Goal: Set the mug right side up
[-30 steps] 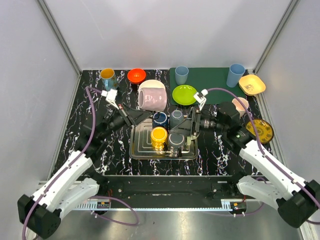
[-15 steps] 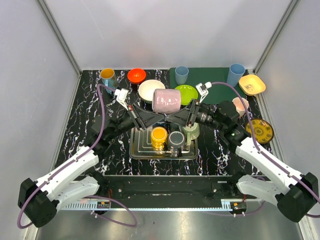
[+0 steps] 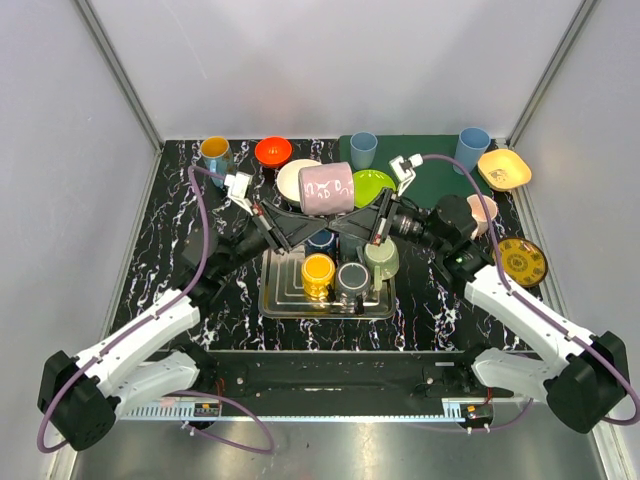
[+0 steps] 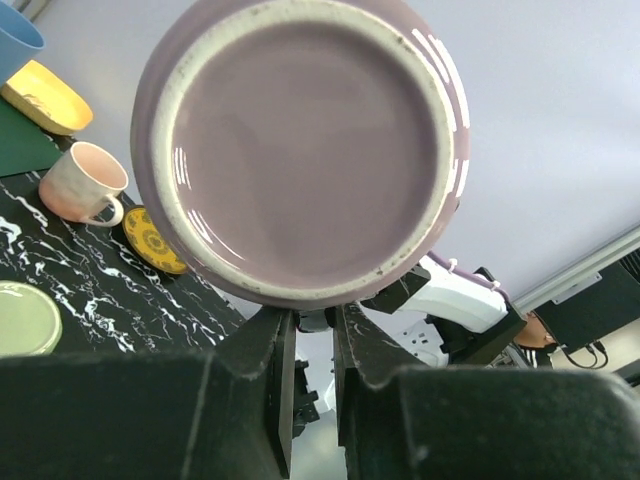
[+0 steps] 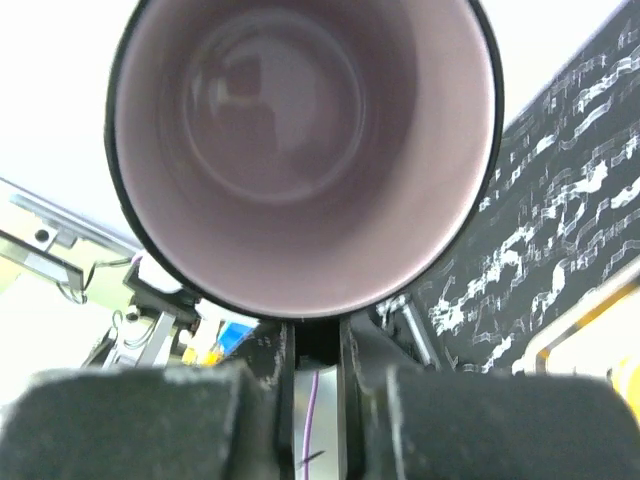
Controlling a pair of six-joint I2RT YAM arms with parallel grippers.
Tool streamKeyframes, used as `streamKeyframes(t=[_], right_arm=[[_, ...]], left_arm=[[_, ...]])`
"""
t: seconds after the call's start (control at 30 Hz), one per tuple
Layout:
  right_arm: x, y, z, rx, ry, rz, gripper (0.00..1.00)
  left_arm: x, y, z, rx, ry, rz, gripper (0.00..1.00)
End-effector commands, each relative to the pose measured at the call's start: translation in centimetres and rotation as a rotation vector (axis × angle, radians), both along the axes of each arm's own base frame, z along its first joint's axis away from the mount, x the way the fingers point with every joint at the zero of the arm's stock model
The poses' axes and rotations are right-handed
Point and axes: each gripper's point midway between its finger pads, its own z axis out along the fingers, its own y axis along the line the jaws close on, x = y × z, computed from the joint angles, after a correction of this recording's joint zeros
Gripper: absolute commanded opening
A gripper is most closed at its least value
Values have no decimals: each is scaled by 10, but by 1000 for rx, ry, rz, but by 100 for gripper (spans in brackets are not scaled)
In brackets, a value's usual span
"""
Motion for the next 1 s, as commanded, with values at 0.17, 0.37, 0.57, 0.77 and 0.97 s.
streamKeyframes(t=[0.17, 0.37, 0.57, 0.77, 0.97], right_arm=[[-14, -12, 40, 9, -164, -43, 0], [-7, -42, 51, -92, -222, -239, 0], [27, -102, 24, -363, -129, -600, 0], [70, -223, -70, -1049, 30, -1128, 0], [95, -229, -125, -1103, 194, -1112, 0]], left_arm=[[-35, -9, 16, -4, -134, -120, 6], [-24, 2, 5, 61, -123, -23, 64], [-6, 24, -8, 131, -101, 128, 72], [25, 84, -53, 383, 44, 491, 72], [27, 122, -81, 520, 121, 642, 73]])
